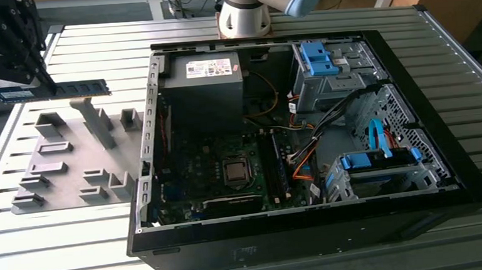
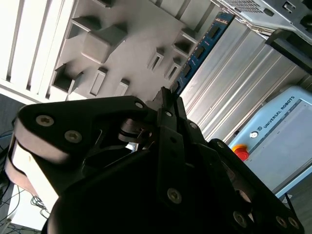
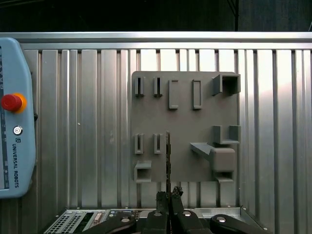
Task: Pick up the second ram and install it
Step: 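Pick up the second ram and move it above second insertion slot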
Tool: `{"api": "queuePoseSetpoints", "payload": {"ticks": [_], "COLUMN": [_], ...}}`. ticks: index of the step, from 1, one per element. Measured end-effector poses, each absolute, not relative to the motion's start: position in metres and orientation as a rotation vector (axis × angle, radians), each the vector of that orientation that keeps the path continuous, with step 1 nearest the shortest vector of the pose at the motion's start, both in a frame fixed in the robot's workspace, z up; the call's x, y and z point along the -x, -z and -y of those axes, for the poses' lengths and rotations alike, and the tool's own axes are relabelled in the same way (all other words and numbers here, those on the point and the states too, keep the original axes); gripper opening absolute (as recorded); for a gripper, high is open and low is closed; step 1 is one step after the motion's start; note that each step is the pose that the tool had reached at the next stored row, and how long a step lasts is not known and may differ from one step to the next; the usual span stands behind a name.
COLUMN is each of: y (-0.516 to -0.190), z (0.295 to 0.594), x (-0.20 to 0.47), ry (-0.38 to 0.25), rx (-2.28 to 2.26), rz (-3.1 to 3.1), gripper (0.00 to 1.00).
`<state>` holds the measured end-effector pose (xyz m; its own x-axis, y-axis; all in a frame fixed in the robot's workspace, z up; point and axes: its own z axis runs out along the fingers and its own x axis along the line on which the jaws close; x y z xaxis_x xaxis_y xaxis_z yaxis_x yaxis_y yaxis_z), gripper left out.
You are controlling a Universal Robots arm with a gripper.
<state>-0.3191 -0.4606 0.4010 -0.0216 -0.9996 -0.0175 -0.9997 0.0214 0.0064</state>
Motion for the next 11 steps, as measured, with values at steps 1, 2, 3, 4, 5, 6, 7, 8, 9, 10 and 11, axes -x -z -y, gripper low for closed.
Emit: {"api": "queuePoseSetpoints", "payload": {"ticks": [1,2,3,4,5,6,7,8,9,10,11], "y": [-0.401,-0.401,-0.401,-0.401,-0.401,-0.401,-0.401,-0.401,-0.401,-0.401,-0.401], "z": [0.461,0.461,0.461,0.461,0.461,0.461,0.461,0.461,0.461,0.461,0.461], "x": [0.318,0.317,0.316,0.314,0.313,0.311,0.309,0.307,0.305,0.303,0.301], "ry": [-0.026,-0.026,-0.026,-0.026,-0.026,-0.026,-0.026,-0.026,-0.026,-0.026,-0.026], "rx": [2.192,2.192,2.192,2.192,2.192,2.192,2.192,2.192,2.192,2.192,2.192], "rz": [-2.239,-2.239,-2.239,-2.239,-2.239,-2.240,-2.239,-2.239,-2.239,-2.239,-2.239], "gripper": [0.14,0.14,0.14,0.14,0.14,0.14,0.14,0.14,0.14,0.14,0.14]}}
